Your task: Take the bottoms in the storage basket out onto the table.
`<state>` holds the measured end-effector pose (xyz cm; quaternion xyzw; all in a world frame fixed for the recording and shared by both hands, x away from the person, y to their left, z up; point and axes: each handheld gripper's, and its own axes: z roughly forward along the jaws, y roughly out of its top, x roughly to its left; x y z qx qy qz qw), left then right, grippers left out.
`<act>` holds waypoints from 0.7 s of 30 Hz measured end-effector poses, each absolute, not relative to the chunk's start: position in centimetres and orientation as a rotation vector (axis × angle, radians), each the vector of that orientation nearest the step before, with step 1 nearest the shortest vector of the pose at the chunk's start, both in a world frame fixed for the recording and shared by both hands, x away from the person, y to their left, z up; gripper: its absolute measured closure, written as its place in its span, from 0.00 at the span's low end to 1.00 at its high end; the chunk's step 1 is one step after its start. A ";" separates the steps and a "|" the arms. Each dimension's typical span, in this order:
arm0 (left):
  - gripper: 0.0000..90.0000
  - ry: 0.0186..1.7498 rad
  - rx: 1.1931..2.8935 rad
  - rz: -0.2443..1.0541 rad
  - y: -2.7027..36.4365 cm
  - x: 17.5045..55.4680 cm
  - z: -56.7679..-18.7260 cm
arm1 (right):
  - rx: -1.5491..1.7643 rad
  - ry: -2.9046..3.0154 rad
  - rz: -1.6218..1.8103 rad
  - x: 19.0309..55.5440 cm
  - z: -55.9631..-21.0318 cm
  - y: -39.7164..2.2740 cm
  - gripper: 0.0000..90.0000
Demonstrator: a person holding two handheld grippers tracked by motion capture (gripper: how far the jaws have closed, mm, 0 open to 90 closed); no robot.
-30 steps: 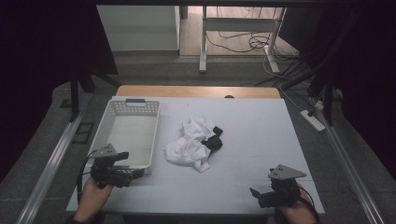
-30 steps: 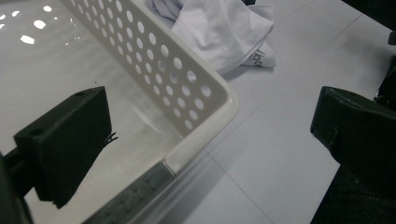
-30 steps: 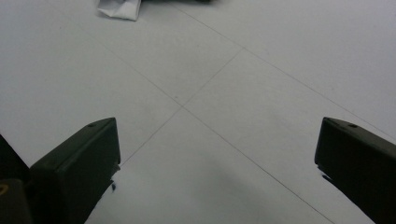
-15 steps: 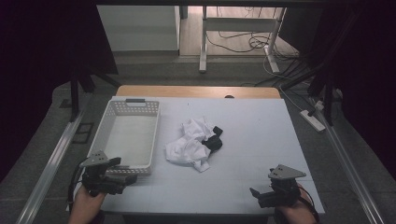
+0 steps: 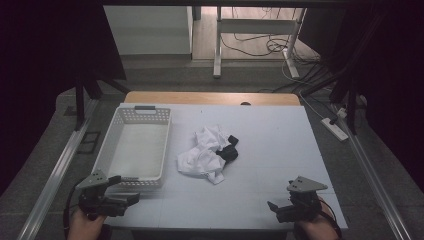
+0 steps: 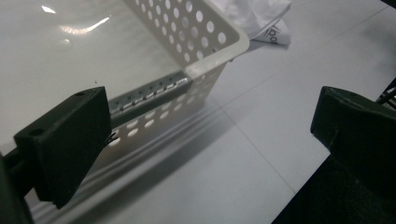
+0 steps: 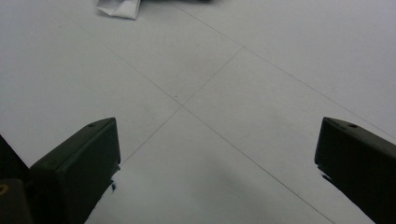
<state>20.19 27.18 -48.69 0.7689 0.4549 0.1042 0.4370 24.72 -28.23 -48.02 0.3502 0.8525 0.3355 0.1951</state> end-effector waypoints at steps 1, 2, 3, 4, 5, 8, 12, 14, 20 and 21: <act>0.00 1.136 1.912 0.259 27.3 20.1 -48.8 | 0.981 2.389 0.940 24.7 -48.0 -28.2 0.01; 0.00 1.142 1.907 0.261 27.4 19.9 -48.9 | 0.981 2.389 0.940 24.7 -48.0 -28.2 0.01; 0.00 1.147 1.904 0.263 27.5 19.9 -49.0 | 0.980 2.389 0.938 24.7 -48.0 -28.2 0.01; 0.00 1.154 1.902 0.265 27.7 19.8 -49.1 | 0.980 2.389 0.939 24.7 -48.0 -28.2 0.01; 0.00 1.158 1.901 0.267 27.8 19.7 -49.1 | 0.982 2.388 0.939 24.7 -48.0 -28.2 0.01; 0.00 1.174 1.900 0.278 28.2 19.4 -49.4 | 0.986 2.385 0.944 24.7 -48.0 -28.2 0.01; 0.00 1.195 1.895 0.283 28.6 19.1 -49.7 | 0.990 2.383 0.945 24.7 -48.0 -28.3 0.01; 0.00 1.203 1.900 0.289 28.8 19.0 -49.8 | 0.991 2.382 0.946 24.7 -48.0 -28.3 0.01; 0.00 1.229 1.919 0.310 29.0 18.7 -50.1 | 0.997 2.376 0.954 24.7 -48.0 -28.4 0.01; 0.00 1.231 1.919 0.311 29.0 18.7 -50.1 | 0.998 2.375 0.955 24.7 -48.0 -28.4 0.01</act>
